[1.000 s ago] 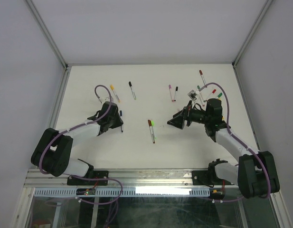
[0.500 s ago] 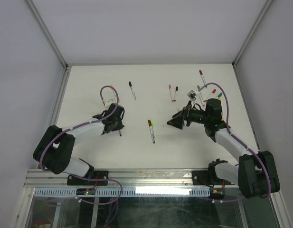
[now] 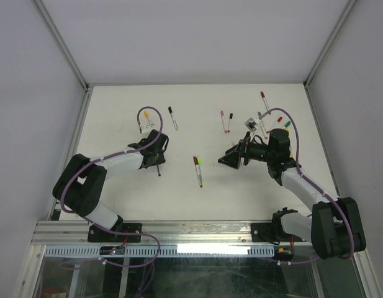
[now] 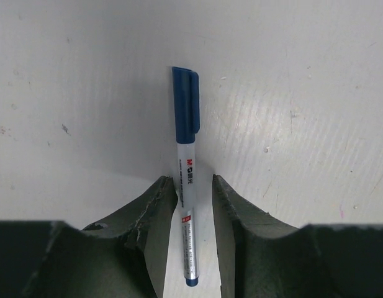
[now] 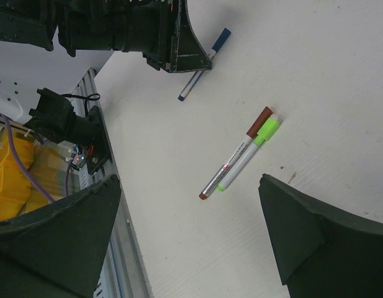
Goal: Open the pen caps
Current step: Pick up the pen from the center of the board.
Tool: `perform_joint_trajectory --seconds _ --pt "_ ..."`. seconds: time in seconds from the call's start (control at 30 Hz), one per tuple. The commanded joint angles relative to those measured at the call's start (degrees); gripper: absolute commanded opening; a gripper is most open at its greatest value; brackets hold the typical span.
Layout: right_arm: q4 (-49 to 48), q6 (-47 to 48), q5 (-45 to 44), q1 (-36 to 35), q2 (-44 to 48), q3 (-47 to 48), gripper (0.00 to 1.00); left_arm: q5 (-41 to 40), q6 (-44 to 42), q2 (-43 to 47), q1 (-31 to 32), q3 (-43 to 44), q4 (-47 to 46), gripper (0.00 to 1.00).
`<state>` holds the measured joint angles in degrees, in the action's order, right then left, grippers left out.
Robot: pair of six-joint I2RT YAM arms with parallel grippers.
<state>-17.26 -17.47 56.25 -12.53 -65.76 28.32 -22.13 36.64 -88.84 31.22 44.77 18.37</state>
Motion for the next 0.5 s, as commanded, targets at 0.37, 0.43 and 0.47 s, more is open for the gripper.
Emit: perform_joint_trajectory --seconds 0.37,0.43,0.47 --pt "-3.23 -1.38 1.39 -0.28 0.83 2.09 0.96 0.16 -1.59 -3.20 0.07 1.13 3.61 0.05" --pt "-4.02 -1.91 1.27 -1.06 0.45 1.63 0.96 1.13 -1.11 -1.52 0.19 1.38 3.56 0.02" --pt "-4.16 -1.90 0.71 -1.80 0.19 1.45 0.96 1.84 -0.91 -0.63 0.16 1.49 3.32 0.01"
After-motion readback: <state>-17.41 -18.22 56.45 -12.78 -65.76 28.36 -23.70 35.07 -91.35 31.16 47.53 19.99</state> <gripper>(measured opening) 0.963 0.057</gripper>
